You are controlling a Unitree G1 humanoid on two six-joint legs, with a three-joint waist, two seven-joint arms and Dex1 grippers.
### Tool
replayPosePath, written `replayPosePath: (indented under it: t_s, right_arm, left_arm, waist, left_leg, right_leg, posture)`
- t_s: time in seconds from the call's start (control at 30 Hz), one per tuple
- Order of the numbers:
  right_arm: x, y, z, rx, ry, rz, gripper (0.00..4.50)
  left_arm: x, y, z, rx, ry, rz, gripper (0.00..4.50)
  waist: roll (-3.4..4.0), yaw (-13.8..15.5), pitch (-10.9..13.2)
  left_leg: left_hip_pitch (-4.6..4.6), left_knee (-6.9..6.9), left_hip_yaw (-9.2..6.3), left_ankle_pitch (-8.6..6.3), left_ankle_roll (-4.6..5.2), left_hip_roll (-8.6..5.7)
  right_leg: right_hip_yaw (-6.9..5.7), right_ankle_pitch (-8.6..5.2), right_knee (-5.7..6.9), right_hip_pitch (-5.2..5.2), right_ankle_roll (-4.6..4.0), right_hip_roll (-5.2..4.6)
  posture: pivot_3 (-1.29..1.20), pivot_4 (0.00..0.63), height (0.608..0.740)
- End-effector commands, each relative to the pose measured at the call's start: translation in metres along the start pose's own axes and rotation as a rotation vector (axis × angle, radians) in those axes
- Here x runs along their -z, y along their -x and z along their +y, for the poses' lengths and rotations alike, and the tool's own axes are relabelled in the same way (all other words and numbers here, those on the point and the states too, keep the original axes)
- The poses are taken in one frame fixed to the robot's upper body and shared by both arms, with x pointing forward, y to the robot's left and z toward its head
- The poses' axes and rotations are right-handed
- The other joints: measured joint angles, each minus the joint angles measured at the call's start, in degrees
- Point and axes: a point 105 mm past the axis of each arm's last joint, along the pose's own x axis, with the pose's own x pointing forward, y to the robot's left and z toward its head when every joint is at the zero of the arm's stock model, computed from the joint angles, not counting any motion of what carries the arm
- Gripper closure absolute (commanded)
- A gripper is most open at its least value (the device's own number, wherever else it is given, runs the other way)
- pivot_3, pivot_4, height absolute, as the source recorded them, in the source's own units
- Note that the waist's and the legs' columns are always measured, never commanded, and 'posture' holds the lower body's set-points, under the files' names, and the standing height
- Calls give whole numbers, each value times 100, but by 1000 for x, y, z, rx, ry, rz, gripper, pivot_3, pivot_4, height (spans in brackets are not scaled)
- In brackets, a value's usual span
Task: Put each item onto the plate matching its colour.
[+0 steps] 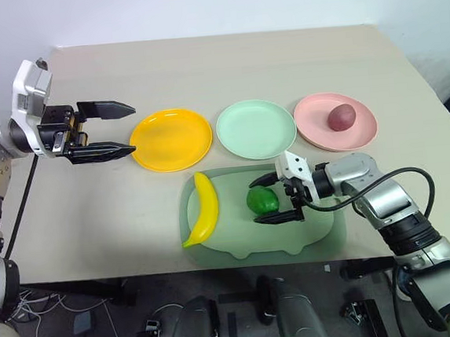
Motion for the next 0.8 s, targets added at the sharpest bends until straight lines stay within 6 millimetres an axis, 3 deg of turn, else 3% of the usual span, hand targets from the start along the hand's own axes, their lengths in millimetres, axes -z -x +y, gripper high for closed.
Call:
replayPosePath:
  t_s: [0.03,0.2,0.4,0.57,0.63,0.7,0.8]
  right_arm:
    - [-5,2,-3,1,-19,-16,188]
    - [-10,7,-11,28,-8,-20,1140]
    - [-9,12,-4,-15,-12,-9,1151]
    - [-38,21,-21,48,-19,-124,1155]
    - [-58,31,-36,97,-51,-214,1155]
    - [-77,43,-65,231,-78,-301,1155]
    - [-85,56,-110,471,-114,-349,1155]
  left_arm:
    - [-15,6,0,-11,-47,-7,0]
    - [-15,7,0,-15,-47,-11,0]
    - [-15,6,1,-15,-47,-13,0]
    - [-12,6,1,-16,-43,-9,0]
    - [-12,6,1,-17,-42,-14,0]
    - [-11,5,1,-13,-43,-11,0]
    - [-12,5,1,-13,-44,-15,0]
  waist:
    - [0,-1,0]
    - [0,-1,0]
    - [0,4,0]
    - [0,-3,0]
    - [0,-4,0]
    - [1,-14,1]
    - [1,-19,1]
  left_leg:
    - [0,0,0,0,0,0]
    - [0,0,0,0,0,0]
    - [-1,0,0,0,0,0]
    - [0,0,0,0,0,0]
    - [0,0,0,0,0,0]
    - [1,0,2,0,-1,1]
    - [1,-2,4,1,-1,1]
  right_leg:
    - [0,0,0,0,0,0]
    - [0,0,0,0,0,0]
    - [0,0,0,0,0,0]
    - [0,0,0,-1,0,0]
    - [0,0,0,-1,0,0]
    - [0,0,0,-1,0,1]
    - [0,0,1,-2,-1,2]
  posture:
    - [0,150,740]
    - [0,150,740]
    - [0,150,740]
    - [0,150,740]
    - [0,150,740]
    - [0,150,740]
    - [0,150,740]
